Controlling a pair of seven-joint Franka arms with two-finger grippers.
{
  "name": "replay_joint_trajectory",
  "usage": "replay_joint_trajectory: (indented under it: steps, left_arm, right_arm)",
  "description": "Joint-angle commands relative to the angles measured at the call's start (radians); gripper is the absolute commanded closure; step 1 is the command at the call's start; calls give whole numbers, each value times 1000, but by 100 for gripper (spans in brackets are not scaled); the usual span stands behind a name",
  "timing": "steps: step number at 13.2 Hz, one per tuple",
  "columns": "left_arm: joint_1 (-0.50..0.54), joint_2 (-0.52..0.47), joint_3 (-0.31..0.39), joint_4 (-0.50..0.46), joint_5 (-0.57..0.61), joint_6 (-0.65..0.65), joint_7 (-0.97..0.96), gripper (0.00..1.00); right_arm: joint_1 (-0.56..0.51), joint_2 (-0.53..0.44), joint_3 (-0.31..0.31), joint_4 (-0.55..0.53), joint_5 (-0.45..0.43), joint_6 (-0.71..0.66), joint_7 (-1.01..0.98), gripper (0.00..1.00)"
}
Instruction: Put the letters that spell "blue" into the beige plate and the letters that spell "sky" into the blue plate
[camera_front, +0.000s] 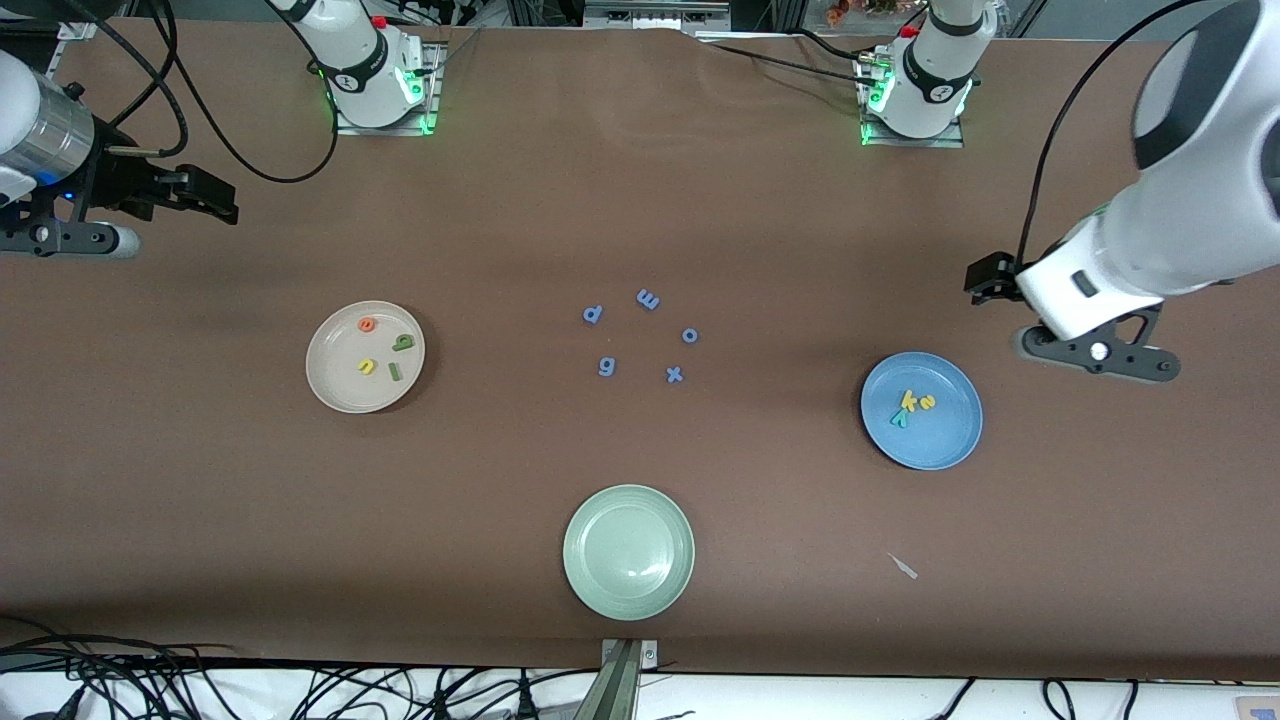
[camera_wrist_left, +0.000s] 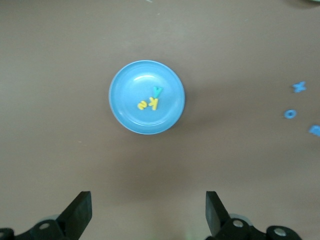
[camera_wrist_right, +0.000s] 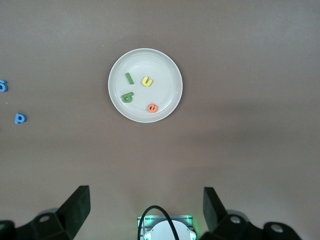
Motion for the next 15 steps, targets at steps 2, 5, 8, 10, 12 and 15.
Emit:
replay_joint_trajectory:
  steps: [2,5,8,10,12,15]
  left_arm:
    - [-208,-186,388,-185,-204,133,92,0]
    - [-319,-333,519,-436,-195,389,89,0]
    - [-317,-436,519,-573,-193,433,77,0]
    - [-311,-429,516,-560,-192,431,80,0]
    - [-243,-429,469,-560,-192,430,86,0]
    - [-138,-430,364,-557,-193,418,82,0]
  right_arm:
    - [-4,5,-6,46,3,-33,-13,0]
    - [-5,11,-5,49,6,-31,-10,0]
    - [-5,14,-6,86,6,-22,4,0]
    - [-8,19,-6,91,14,-14,13,0]
    - [-3,21,-5,91,12,9,12,0]
    - [0,25,-2,91,12,12,2,0]
